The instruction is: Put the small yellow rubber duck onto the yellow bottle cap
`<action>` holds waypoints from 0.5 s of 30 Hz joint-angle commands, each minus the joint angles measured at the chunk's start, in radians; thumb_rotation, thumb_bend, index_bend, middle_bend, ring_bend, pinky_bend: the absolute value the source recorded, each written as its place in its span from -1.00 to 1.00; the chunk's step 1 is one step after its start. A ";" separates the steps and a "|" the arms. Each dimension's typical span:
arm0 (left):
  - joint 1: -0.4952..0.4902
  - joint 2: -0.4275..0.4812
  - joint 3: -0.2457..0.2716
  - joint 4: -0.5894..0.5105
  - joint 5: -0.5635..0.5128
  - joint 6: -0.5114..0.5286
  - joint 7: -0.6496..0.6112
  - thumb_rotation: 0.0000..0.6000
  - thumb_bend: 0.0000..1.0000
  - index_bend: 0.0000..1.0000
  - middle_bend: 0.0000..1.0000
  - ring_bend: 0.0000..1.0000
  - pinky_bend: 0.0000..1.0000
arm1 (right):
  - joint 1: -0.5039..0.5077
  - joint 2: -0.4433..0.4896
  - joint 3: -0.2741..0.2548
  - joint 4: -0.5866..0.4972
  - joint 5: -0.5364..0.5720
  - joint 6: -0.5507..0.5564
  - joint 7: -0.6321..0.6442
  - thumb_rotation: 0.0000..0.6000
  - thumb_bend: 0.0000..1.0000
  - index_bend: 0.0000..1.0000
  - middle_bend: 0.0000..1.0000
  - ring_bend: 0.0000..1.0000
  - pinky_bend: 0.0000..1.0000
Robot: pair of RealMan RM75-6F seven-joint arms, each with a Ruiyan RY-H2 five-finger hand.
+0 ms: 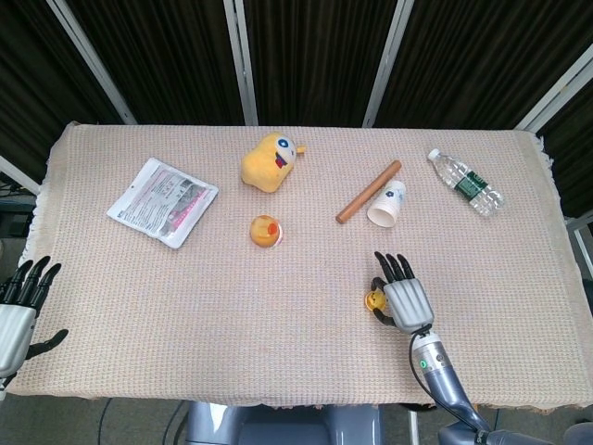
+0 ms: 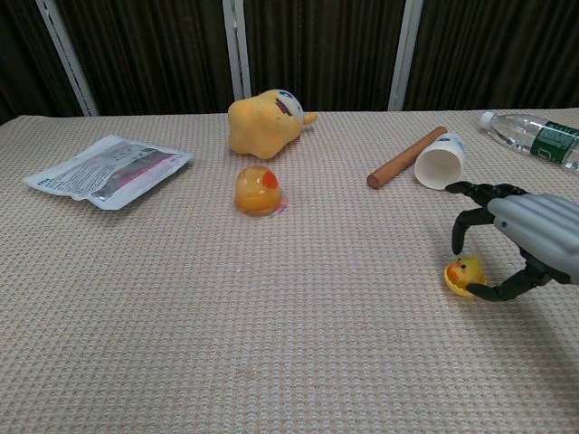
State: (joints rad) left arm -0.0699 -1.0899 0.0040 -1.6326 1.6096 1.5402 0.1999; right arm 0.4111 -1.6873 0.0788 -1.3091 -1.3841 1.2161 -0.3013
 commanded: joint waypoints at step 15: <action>0.000 0.000 -0.001 -0.001 -0.002 -0.003 -0.004 1.00 -1.00 -1.00 -1.00 -1.00 -0.61 | 0.005 0.021 0.007 -0.024 -0.007 -0.011 0.017 1.00 -0.79 -0.27 -1.00 -1.00 -1.00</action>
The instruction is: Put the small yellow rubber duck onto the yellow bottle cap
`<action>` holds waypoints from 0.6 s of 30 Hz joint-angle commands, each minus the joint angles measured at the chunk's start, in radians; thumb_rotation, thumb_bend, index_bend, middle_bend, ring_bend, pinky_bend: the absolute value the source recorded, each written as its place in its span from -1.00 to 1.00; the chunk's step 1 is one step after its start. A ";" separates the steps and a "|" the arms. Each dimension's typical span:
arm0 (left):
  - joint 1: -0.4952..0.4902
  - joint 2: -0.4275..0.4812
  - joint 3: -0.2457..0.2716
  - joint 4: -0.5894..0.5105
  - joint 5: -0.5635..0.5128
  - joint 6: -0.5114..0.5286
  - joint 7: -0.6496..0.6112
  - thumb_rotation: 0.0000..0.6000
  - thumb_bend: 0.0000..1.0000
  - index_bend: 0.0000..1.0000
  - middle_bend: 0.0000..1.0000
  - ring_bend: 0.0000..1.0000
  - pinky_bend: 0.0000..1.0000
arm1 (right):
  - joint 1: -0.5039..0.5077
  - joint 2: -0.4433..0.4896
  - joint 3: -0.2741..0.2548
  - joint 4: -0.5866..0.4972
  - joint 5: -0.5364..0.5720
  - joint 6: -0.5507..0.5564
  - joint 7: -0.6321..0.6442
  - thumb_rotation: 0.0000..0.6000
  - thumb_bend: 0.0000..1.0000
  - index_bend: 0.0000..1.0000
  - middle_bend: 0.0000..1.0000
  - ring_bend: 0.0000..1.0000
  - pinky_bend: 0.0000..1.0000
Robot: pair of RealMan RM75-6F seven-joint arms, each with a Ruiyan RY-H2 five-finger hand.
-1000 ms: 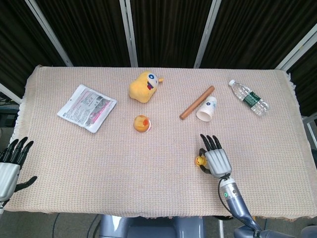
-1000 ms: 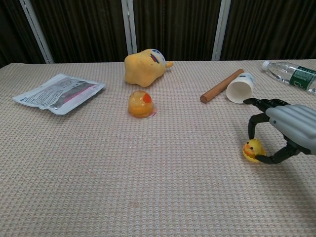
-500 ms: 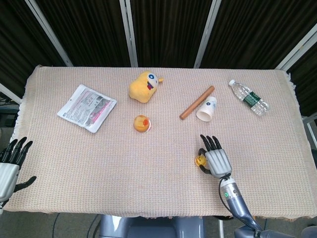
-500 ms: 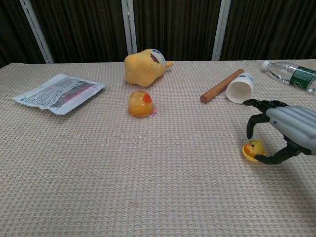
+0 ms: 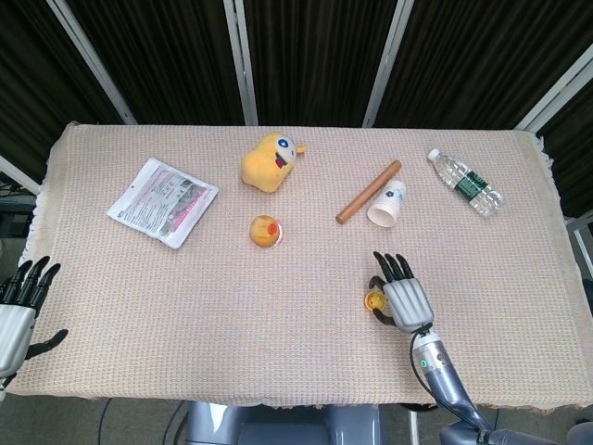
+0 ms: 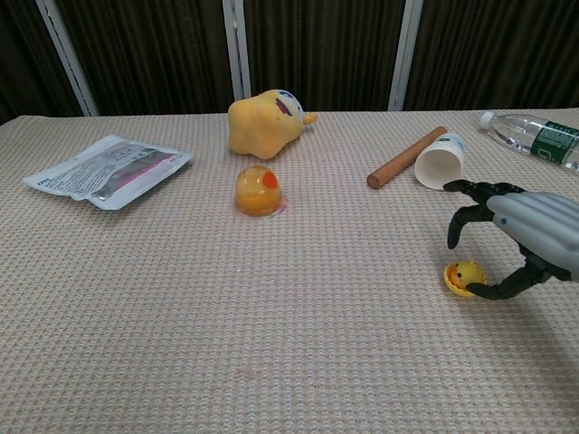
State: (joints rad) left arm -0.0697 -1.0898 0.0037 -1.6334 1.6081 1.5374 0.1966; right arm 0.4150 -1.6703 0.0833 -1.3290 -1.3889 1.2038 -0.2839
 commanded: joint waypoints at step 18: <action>-0.003 -0.002 0.002 0.010 -0.007 -0.015 -0.006 1.00 -1.00 -1.00 -1.00 -1.00 -0.61 | -0.021 0.362 0.058 -0.287 -0.049 0.109 -0.219 1.00 -1.00 -1.00 -1.00 -1.00 -1.00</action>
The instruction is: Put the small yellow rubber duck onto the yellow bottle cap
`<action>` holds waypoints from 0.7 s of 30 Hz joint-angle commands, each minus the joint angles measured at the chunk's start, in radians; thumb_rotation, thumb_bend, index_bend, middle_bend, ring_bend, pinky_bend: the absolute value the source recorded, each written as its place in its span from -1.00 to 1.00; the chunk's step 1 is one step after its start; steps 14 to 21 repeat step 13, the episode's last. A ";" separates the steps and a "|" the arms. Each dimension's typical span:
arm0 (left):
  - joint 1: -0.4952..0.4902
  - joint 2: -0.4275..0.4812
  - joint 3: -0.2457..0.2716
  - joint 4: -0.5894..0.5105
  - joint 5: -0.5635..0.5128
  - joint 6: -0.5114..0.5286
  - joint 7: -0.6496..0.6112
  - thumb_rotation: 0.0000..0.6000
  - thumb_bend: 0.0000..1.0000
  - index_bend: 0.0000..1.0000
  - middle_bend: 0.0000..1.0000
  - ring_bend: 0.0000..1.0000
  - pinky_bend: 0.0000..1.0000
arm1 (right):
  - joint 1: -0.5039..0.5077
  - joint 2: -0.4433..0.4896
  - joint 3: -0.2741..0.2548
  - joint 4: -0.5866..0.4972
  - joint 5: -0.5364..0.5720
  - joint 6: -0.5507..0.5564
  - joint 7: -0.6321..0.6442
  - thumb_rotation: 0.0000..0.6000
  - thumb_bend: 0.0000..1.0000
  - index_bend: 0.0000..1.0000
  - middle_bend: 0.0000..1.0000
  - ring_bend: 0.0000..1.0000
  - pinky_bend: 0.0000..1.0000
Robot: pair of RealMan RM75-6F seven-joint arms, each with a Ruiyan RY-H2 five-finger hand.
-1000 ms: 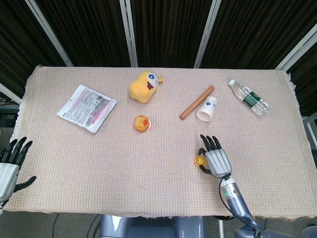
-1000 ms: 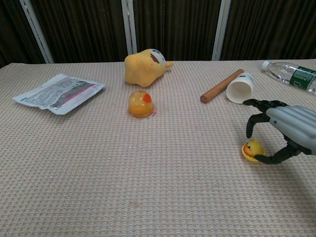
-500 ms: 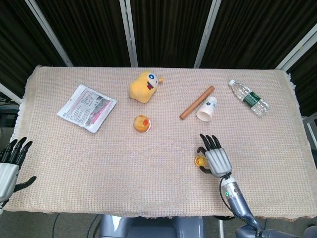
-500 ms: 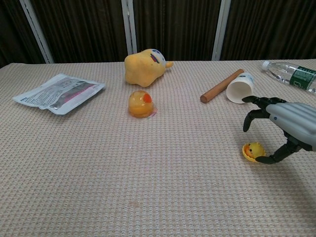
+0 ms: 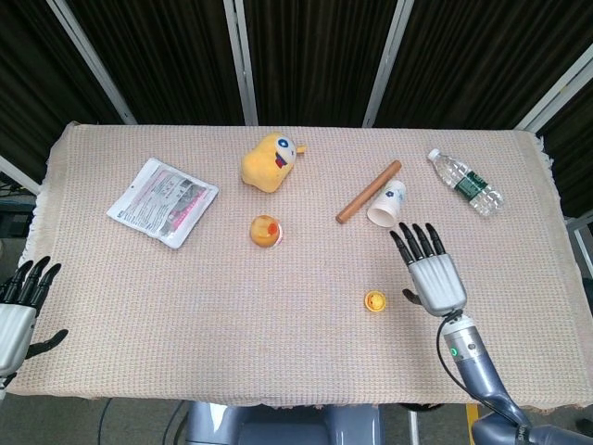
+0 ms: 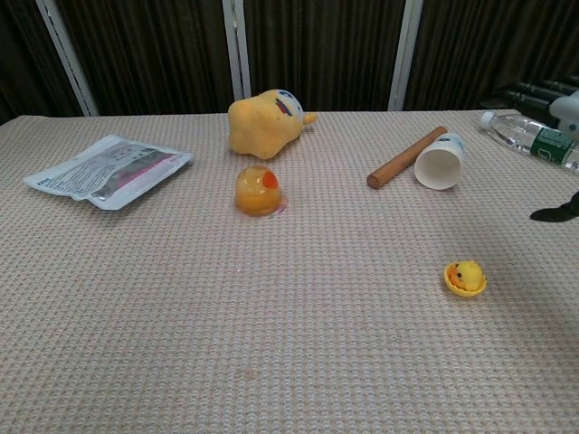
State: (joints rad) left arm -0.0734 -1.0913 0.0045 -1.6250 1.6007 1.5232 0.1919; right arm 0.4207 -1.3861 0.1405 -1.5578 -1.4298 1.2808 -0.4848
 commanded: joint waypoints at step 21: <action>0.009 0.004 0.006 -0.003 -0.003 0.003 0.009 1.00 -1.00 -1.00 -1.00 -1.00 -0.61 | -0.146 0.203 -0.037 -0.062 -0.039 0.159 0.178 1.00 -1.00 -1.00 -1.00 -1.00 -1.00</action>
